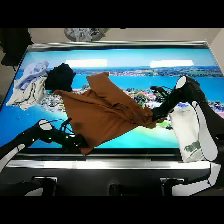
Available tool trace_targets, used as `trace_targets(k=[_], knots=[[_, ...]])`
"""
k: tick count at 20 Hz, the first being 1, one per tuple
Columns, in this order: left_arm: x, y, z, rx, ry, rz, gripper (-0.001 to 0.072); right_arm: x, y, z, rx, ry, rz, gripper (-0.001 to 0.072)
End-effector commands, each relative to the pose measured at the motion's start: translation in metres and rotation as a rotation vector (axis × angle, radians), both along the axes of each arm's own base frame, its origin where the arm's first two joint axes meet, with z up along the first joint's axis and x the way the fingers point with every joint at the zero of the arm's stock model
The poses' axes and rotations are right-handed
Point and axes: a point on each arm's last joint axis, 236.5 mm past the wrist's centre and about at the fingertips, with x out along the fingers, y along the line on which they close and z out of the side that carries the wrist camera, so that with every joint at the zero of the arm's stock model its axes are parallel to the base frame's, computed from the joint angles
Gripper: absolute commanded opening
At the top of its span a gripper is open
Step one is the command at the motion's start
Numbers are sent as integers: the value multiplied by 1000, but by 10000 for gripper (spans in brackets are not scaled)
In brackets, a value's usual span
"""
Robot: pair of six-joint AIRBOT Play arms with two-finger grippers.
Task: Fold the shirts.
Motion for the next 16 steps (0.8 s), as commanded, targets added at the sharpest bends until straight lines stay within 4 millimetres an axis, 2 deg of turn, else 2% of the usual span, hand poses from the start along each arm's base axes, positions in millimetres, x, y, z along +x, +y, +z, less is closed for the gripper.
trace_targets(k=[1,2,3,5,6,7,8,9,10,11,12,13,14,15,16], knots=[[1,-10,-15,33,-32,11,275,-5,0,2,2,19,8,33],[7,-9,-15,37,-52,22,130,-6,0,4,3,22,11,33],[16,-7,-13,37,-76,35,22,-6,0,7,3,12,10,33],[49,-1,10,34,-189,45,24,2,0,23,-2,-65,1,34],[73,6,34,44,-289,44,23,10,-1,38,-9,-133,-8,34],[105,15,73,59,-435,48,23,22,-3,61,-24,-237,-19,33],[138,26,127,74,-607,63,23,41,-7,95,-43,-383,-38,33],[163,38,192,85,-784,90,23,63,-13,139,-71,-565,-72,32],[181,52,276,84,-988,138,23,82,-22,201,-101,-785,-113,32],[185,66,360,77,-1182,192,23,91,-32,271,-131,-1002,-168,32],[174,82,449,77,-1389,249,23,85,-43,356,-158,-1250,-233,33],[147,99,537,90,-1605,312,23,63,-52,435,-176,-1474,-284,33],[110,114,609,115,-1795,367,23,24,-59,512,-192,-1701,-328,33],[73,121,656,135,-1920,398,24,-19,-63,567,-203,-1872,-355,32],[41,122,686,146,-2010,408,23,-65,-63,606,-184,-1993,-392,32]])
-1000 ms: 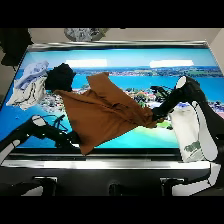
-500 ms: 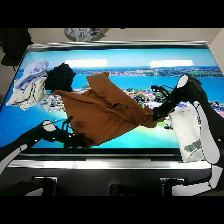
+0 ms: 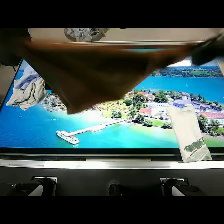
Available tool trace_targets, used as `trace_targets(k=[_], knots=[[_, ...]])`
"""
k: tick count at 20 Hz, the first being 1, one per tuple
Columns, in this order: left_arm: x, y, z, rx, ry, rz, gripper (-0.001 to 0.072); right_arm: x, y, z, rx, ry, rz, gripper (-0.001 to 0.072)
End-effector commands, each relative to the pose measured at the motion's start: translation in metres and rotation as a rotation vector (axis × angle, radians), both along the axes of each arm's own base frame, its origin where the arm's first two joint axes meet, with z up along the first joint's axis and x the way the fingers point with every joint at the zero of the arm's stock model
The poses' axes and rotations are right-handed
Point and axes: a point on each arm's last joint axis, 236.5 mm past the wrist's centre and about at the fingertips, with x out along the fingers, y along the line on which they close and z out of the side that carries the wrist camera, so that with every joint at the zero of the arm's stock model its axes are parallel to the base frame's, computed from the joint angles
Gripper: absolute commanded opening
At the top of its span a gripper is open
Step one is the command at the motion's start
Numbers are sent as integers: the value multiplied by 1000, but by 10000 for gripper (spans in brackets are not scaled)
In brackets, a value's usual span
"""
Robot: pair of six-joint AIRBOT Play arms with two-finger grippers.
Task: Fold the shirts.
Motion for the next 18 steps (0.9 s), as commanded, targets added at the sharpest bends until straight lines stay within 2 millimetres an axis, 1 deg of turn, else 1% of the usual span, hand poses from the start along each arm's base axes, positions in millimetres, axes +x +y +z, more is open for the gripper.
trace_targets(k=[1,2,3,4,5,6,8,9,10,11,12,13,15,16,17,18], knots=[[-137,21,167,39,-473,121,23,-150,-16,190,25,-610,-100,32],[-156,18,174,13,-499,113,23,-181,-14,198,48,-641,-97,32],[-165,17,174,-2,-500,109,23,-201,-14,199,45,-646,-98,32],[-168,16,170,-4,-491,108,24,-217,-15,197,37,-642,-106,32],[-166,16,165,-3,-476,108,23,-225,-15,195,41,-636,-108,32],[-160,17,158,-4,-456,109,24,-228,-15,194,43,-630,-108,32],[-140,20,145,-3,-409,114,24,-221,-15,187,41,-598,-108,32],[-126,22,136,2,-380,115,24,-211,-15,179,39,-560,-109,32],[-109,24,124,4,-337,115,24,-196,-16,165,36,-498,-109,32],[-88,25,106,5,-275,113,24,-177,-17,145,30,-410,-111,32],[-61,28,78,12,-184,113,25,-152,-18,115,20,-287,-111,32],[-34,30,44,35,-89,105,25,-124,-18,77,13,-135,-109,32],[23,36,-42,78,123,85,24,-71,-20,-7,3,181,-104,31],[51,40,-93,81,237,79,25,-41,-18,-54,7,324,-92,31],[74,43,-142,82,341,75,25,-13,-16,-96,15,430,-82,31],[95,47,-196,78,448,73,26,21,-12,-146,36,529,-67,31]])
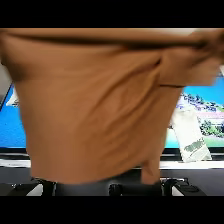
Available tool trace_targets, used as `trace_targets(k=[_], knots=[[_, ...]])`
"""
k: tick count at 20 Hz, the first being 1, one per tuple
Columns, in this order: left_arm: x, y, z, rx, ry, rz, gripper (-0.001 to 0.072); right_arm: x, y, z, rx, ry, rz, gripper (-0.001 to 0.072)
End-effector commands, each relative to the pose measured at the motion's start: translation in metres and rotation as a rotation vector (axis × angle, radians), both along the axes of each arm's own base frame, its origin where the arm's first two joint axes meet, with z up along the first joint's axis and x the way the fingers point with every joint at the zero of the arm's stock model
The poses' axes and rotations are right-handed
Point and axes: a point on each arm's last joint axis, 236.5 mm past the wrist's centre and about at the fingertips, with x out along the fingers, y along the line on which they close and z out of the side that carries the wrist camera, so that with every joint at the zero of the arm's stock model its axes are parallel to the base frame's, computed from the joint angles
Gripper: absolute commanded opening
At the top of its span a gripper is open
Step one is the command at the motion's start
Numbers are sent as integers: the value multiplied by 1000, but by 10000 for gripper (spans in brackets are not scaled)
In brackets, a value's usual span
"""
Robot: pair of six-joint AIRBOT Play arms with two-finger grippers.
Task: Fold the shirts.
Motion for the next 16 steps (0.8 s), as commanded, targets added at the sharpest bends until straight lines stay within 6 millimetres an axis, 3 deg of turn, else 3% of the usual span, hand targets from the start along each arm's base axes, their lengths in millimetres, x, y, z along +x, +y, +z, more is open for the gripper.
trace_targets(k=[1,3,5,7,9,11,13,14,15,16], knots=[[63,10,-170,0,346,-8,25,80,10,-157,73,391,30,32],[87,15,-251,-22,509,-2,25,135,34,-237,221,476,52,32],[100,17,-312,-39,622,3,26,174,57,-294,370,502,64,32],[103,18,-352,-48,703,2,26,189,78,-335,503,555,68,33],[103,17,-376,-53,752,0,27,191,91,-362,587,609,70,33],[102,15,-389,-70,784,-5,27,190,92,-378,597,641,65,33],[99,10,-390,-88,798,-15,36,191,92,-377,595,636,64,34],[96,6,-387,-108,813,-30,144,191,90,-371,595,631,69,55],[87,4,-382,-115,852,-60,361,188,85,-357,579,623,96,177],[76,6,-375,-114,900,-91,489,180,80,-340,526,613,162,334]])
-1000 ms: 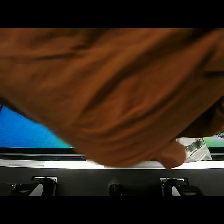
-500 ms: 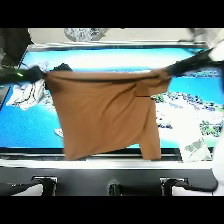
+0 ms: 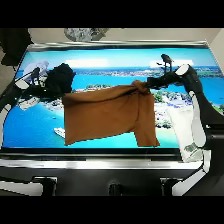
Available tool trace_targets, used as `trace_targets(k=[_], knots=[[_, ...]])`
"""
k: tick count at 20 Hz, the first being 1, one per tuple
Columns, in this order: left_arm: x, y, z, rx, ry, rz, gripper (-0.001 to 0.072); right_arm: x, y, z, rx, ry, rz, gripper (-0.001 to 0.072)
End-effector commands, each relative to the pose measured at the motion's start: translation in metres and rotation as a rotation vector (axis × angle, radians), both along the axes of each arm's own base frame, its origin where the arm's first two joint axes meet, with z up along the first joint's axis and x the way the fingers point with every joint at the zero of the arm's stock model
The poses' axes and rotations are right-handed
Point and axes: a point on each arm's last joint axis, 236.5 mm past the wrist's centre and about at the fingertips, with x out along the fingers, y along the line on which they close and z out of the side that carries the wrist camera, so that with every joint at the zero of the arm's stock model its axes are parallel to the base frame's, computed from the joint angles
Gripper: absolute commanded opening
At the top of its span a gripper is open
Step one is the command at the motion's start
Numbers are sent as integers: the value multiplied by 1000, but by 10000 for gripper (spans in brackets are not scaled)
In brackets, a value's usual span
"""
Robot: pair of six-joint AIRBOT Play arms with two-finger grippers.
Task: Fold the shirts.
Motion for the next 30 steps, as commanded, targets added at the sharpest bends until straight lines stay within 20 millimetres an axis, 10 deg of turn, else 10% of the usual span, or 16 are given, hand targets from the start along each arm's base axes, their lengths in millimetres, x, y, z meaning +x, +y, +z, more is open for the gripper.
trace_targets(k=[1,6,12,20,24,30], knots=[[-39,1,5,-50,170,-85,491,-21,-15,32,-47,-45,156,468],[-135,18,-10,-80,455,-124,485,-146,-104,30,-163,343,305,493],[-256,-27,-77,-175,617,-141,478,-191,-91,-12,-90,496,327,492],[-234,-45,-101,-220,490,-29,382,-182,-82,-32,-143,465,336,494],[-223,-49,-105,-189,452,-19,35,-186,-79,-46,-128,478,322,505],[-221,-48,-98,-185,427,-24,26,-163,-55,-80,-13,396,237,501]])
